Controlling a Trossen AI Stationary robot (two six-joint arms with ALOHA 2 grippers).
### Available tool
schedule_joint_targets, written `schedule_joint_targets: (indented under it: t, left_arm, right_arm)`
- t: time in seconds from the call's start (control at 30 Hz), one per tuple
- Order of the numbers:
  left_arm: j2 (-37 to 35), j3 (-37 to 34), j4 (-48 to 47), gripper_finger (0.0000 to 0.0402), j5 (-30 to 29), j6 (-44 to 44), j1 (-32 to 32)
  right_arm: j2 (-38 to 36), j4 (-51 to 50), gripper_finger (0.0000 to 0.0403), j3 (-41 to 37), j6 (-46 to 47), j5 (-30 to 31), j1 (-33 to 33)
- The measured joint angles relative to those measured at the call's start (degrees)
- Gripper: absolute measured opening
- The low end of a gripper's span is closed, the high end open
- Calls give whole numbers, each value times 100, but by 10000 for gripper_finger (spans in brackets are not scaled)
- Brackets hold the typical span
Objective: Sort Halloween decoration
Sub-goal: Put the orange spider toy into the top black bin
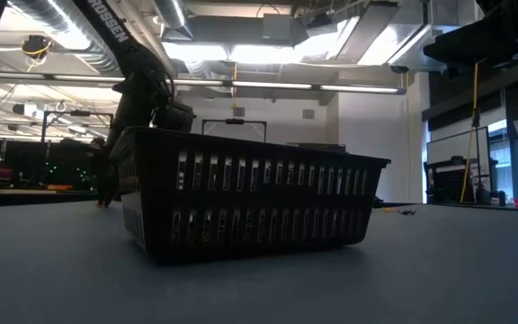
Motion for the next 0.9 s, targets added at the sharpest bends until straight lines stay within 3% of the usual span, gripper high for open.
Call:
schedule_joint_targets:
  t: [0.73, 0.9]
  left_arm:
    - [13, 1010, -678, 0, 98, 33, -665]
    - [5, 1517, -621, 0, 55, 581, -896]
  right_arm:
    - [1, 0, 127, 0, 0, 0, -1]
    - [0, 1, 127, -1, 0, 0, 0]
